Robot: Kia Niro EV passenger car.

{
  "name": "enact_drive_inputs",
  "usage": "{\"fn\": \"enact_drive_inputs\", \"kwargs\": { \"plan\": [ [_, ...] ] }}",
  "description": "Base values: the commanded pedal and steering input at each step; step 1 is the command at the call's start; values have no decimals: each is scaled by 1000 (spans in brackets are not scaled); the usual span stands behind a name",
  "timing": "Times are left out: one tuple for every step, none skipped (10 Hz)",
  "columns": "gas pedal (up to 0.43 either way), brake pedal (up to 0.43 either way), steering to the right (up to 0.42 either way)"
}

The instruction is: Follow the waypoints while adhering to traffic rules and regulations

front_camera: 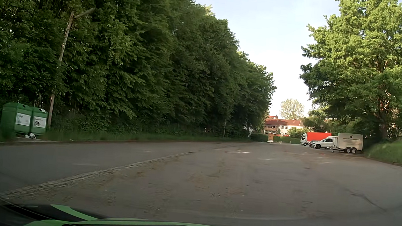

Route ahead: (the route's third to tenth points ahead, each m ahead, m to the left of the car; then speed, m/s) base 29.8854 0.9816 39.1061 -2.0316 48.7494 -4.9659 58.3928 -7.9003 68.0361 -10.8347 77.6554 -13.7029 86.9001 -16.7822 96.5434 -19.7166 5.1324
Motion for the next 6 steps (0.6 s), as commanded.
{"fn": "enact_drive_inputs", "kwargs": {
  "plan": [
    [209,0,-62],
    [209,0,-67],
    [197,0,-68],
    [177,0,-68],
    [150,0,-66],
    [130,0,-65]
  ]
}}
